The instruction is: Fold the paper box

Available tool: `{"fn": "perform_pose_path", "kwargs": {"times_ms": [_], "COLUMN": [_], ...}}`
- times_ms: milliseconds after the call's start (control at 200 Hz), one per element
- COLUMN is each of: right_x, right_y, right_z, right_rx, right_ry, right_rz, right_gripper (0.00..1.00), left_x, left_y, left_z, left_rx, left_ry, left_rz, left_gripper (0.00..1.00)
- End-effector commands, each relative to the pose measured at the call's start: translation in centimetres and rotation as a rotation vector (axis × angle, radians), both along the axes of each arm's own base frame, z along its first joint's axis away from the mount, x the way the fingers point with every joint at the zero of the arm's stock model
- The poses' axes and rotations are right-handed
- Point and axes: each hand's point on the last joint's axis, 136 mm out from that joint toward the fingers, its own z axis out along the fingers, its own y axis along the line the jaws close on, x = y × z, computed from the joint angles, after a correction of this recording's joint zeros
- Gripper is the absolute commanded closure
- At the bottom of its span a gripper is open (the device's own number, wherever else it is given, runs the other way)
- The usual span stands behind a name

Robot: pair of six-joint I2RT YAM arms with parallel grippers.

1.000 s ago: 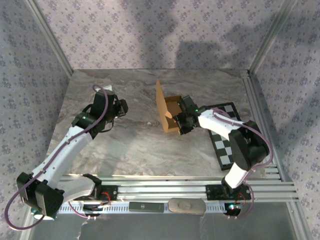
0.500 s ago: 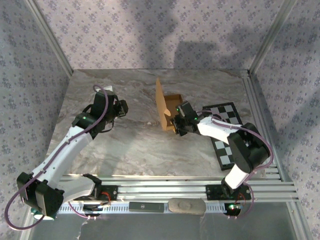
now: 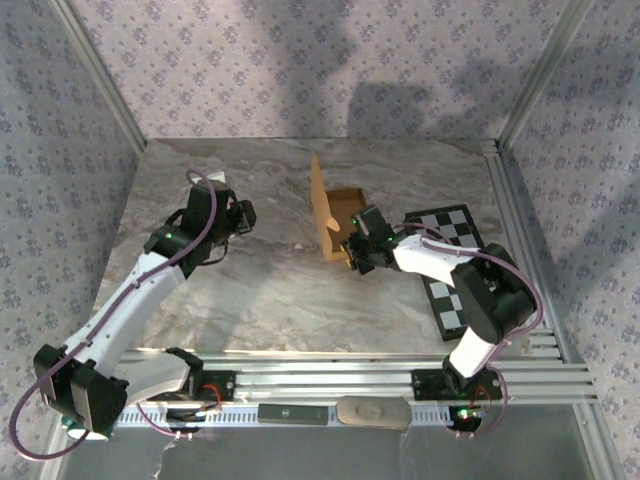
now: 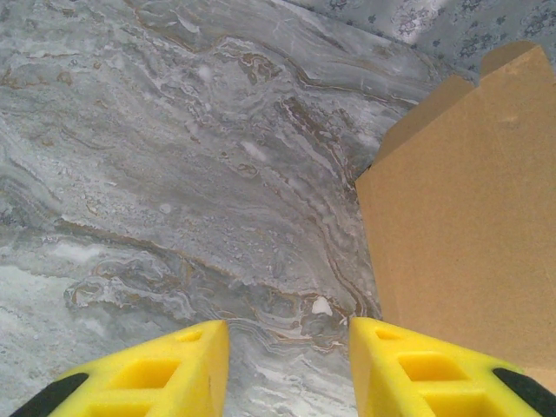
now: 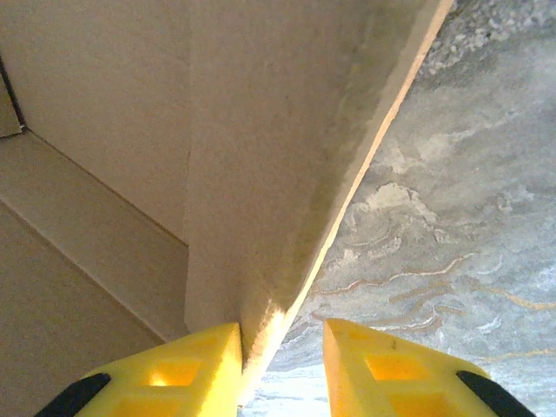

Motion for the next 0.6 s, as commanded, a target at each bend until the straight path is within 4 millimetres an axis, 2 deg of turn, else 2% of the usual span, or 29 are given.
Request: {"fn": "perform_pose_path", "kwargs": {"times_ms": [0,245,420,595], "right_x": [-0.1,-0.5,-0.6,-0.7], "right_y": [-0.4,-0.2,-0.7,-1.0], "right_z": [-1.2,-2.6,-2.8,-2.9], "right_rx": [-0.025,-0.042,-0.058,-0.08], "right_ry": [0.021,0.052,0.061,0.092], "right_rz": [-0.003,0.006,-0.005,-0.014], "right_gripper": [0.69,0.75,0.79,0.91], "left_x": [-0.2,-0.1,-0.1,-0.1], "left_y": [-0.3,-0.4,-0.4,-0.4], "left_z": [1.1,1.3,1.3,1.2], "left_rx": [-0.013,-0.014,-0.014,-0.014], "left_ry": [-0.036,-0.039,-0.04,-0.04], "left_rz": [-0.021,-0.023,-0.023,-0.024], "left_gripper": [0.59,0.6,0.61,0.61]}}
